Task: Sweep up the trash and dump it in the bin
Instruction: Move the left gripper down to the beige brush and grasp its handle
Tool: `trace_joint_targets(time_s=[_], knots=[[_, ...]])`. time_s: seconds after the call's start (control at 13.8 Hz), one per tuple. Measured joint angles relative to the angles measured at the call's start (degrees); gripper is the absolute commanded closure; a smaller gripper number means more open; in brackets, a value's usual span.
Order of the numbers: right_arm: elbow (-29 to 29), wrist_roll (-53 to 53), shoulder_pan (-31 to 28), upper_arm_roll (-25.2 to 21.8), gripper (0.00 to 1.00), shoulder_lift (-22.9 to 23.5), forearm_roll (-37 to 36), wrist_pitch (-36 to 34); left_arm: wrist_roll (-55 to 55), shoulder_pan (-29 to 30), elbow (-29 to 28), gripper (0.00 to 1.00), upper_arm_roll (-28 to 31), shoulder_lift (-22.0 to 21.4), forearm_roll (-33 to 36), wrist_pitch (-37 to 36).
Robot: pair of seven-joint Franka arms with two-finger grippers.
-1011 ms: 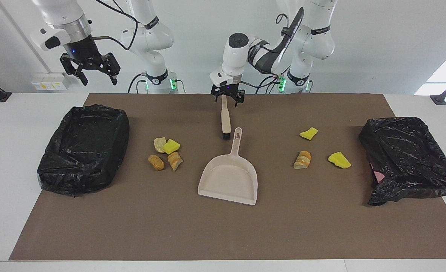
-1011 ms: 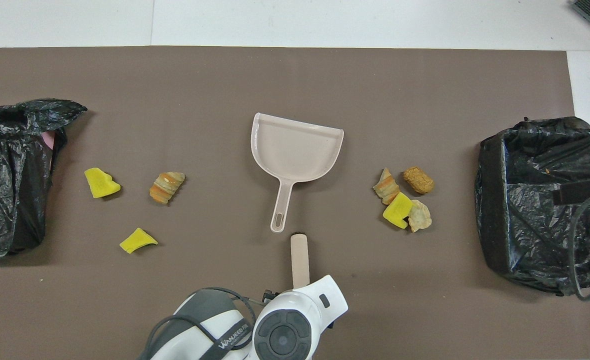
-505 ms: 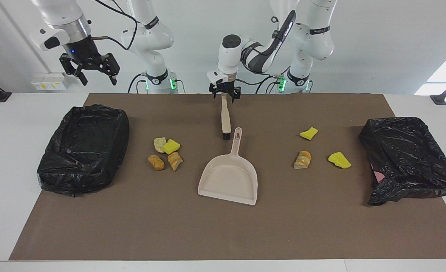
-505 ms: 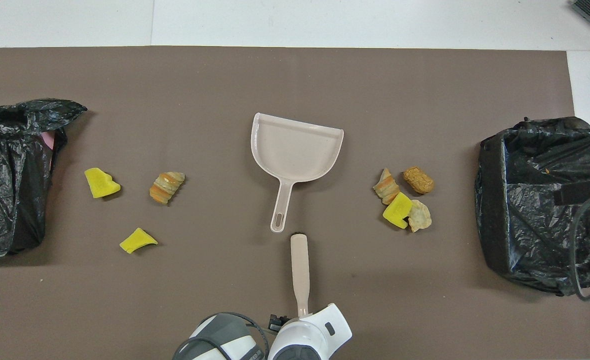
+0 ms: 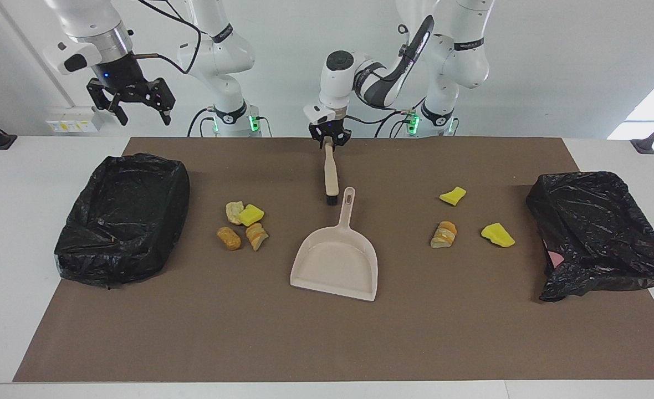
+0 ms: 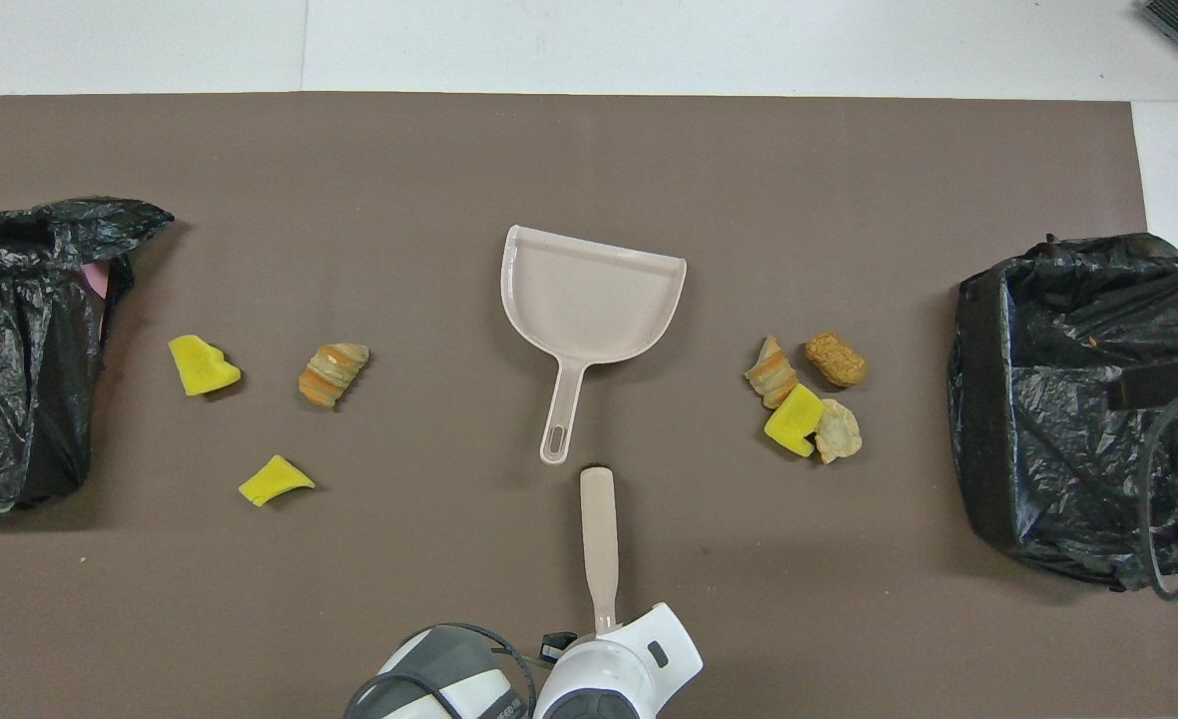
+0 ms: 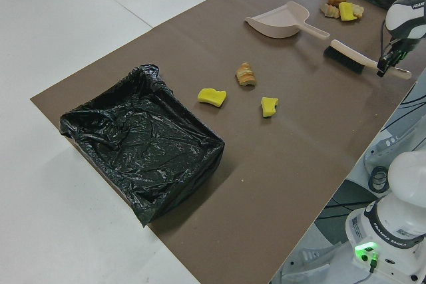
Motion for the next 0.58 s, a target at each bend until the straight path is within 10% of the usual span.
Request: trace_joint_targets(time_s=[0.58], knots=[[-0.1, 0.0, -0.1, 0.0, 0.0, 0.0, 0.0, 0.0, -1.4, 2.3, 0.4, 1.0, 1.4, -1.5, 0.0, -4.0]])
